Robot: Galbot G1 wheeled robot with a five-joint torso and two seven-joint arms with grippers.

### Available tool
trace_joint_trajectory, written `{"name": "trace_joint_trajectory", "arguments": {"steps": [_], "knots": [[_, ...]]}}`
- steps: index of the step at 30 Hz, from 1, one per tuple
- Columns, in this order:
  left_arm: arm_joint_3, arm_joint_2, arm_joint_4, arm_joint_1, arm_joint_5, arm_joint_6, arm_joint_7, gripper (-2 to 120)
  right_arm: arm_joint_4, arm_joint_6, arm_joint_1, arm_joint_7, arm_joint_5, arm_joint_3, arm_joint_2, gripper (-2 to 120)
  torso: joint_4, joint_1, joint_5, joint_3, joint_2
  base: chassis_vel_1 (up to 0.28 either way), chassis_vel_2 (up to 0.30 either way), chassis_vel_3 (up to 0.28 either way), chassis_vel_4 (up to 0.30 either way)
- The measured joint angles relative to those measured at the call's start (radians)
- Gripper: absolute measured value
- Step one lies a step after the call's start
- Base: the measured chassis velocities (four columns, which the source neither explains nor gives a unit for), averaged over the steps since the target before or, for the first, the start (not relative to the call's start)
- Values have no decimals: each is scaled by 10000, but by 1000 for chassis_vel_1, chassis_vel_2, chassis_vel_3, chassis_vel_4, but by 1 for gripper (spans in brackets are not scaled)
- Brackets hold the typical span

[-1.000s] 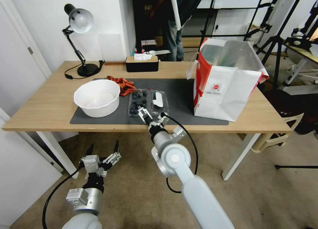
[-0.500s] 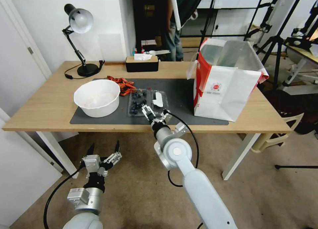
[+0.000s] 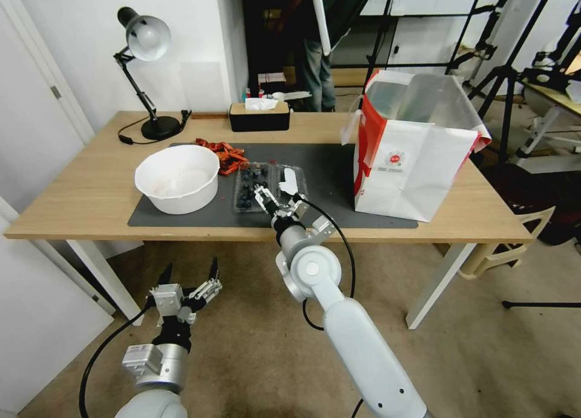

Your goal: Close the takeout container lid, then place the container into the takeout bag.

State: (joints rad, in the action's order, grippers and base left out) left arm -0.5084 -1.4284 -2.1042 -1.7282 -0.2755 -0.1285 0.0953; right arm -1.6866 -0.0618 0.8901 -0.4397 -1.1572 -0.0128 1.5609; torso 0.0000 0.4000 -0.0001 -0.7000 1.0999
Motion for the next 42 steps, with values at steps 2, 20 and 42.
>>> {"name": "trace_joint_trajectory", "arguments": {"steps": [2, 20, 42], "knots": [[7, -7, -1, -6, 1, -9, 0, 100, -38, 18, 14, -41, 406, -33, -35, 100, 1, 0, 1, 0, 0, 0, 0, 0, 0], [19, -41, -11, -132, 67, -199, -8, 100, -350, 29, -169, -198, 3523, -196, -393, 100, 0, 0, 1, 0, 0, 0, 0, 0, 0], [264, -279, -51, -284, 398, -392, -6, 100, -7, -1820, -1333, 1879, 554, -481, -824, 100, 0, 1, 1, 0, 0, 0, 0, 0, 0]]}}
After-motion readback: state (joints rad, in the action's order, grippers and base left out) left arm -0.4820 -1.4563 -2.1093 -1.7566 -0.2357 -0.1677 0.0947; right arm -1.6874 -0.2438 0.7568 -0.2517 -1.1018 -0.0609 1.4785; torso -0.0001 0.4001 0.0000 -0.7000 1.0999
